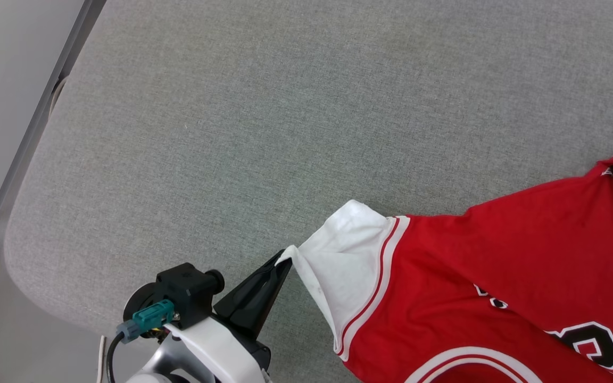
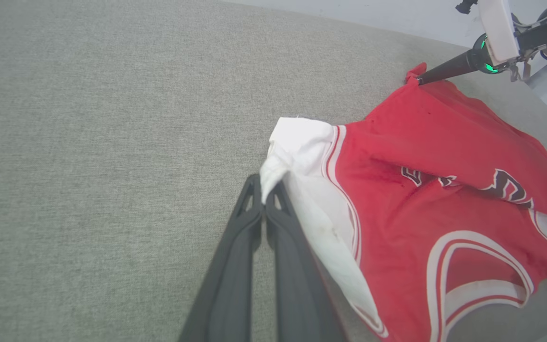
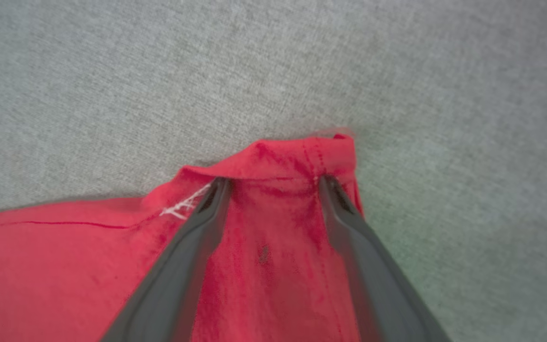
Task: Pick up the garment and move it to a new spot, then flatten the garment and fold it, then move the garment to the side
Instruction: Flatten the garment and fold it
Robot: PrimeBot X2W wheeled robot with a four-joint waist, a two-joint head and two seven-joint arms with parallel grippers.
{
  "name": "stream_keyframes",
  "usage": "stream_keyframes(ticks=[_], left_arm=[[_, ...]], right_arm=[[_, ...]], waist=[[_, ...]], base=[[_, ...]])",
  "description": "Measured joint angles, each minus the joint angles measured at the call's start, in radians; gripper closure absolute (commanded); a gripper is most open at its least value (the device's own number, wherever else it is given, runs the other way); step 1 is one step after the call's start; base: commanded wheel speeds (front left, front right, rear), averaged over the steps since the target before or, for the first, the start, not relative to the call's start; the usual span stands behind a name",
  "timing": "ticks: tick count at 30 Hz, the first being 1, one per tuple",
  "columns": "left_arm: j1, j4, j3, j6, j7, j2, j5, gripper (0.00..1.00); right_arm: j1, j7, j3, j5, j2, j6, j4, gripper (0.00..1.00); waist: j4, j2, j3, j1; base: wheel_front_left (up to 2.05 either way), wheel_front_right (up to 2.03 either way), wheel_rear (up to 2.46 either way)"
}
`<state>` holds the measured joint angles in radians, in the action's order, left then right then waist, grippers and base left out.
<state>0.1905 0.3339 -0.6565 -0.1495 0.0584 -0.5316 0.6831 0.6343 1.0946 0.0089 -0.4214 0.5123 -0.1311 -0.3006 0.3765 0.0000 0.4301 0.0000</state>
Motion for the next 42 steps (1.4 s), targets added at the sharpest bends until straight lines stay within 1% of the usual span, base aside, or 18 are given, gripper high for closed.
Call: stream_keyframes(ticks=[1,2,8,13,19,27,30,32,35,42], left_arm=[[0.002,0.000,0.000,0.000,0.000,0.000,0.000,1.00],[0.003,-0.001,0.000,0.000,0.000,0.000,0.000,1.00],[0.005,-0.008,0.000,-0.005,0.005,-0.002,-0.002,1.00],[0.005,-0.014,0.010,-0.013,0.001,-0.010,-0.001,1.00],[0.003,-0.006,0.052,-0.031,-0.011,-0.042,-0.001,1.00],[0.036,0.034,0.140,-0.053,-0.019,-0.100,0.008,1.00],[0.050,0.056,0.184,-0.054,-0.031,-0.104,0.042,1.00],[0.056,0.064,0.208,-0.054,-0.030,-0.126,0.049,1.00],[0.080,0.075,0.250,-0.054,-0.028,-0.156,0.051,1.00],[0.149,0.103,0.335,-0.071,-0.040,-0.188,0.057,1.00]], right_arm=[[0.000,-0.003,0.002,0.000,0.001,0.000,-0.003,0.75],[0.001,-0.013,0.007,-0.001,0.001,0.000,-0.005,1.00],[0.003,-0.098,0.026,-0.006,-0.003,0.000,-0.030,1.00],[0.010,-0.197,0.047,-0.028,-0.009,0.000,-0.051,1.00],[0.016,-0.318,0.095,-0.064,0.001,0.000,-0.044,1.00],[0.044,-0.438,0.169,-0.138,0.033,0.000,0.027,1.00],[0.065,-0.465,0.194,-0.159,0.049,0.000,0.071,1.00],[0.073,-0.475,0.207,-0.170,0.057,0.000,0.098,1.00],[0.086,-0.487,0.213,-0.180,0.070,0.000,0.145,1.00],[0.094,-0.505,0.192,-0.199,0.073,0.000,0.234,1.00]], waist=[[0.000,0.0000,0.000,0.0000],[-0.001,0.0000,-0.001,0.0000],[-0.010,0.0000,-0.016,0.0000],[-0.028,0.0000,-0.051,0.0001],[-0.068,0.0000,-0.116,0.0001],[-0.160,0.0000,-0.206,0.0000],[-0.202,0.0000,-0.233,0.0000],[-0.231,0.0000,-0.246,0.0000],[-0.271,0.0000,-0.262,0.0000],[-0.345,0.0000,-0.291,-0.0001]], base=[[0.00,0.00,0.00],[0.00,0.00,0.00],[0.00,0.00,0.00],[0.00,0.00,0.00],[0.00,0.00,0.00],[0.00,0.00,0.00],[0.00,0.00,0.00],[0.00,0.00,0.00],[0.00,0.00,0.00],[0.00,0.00,0.00]])
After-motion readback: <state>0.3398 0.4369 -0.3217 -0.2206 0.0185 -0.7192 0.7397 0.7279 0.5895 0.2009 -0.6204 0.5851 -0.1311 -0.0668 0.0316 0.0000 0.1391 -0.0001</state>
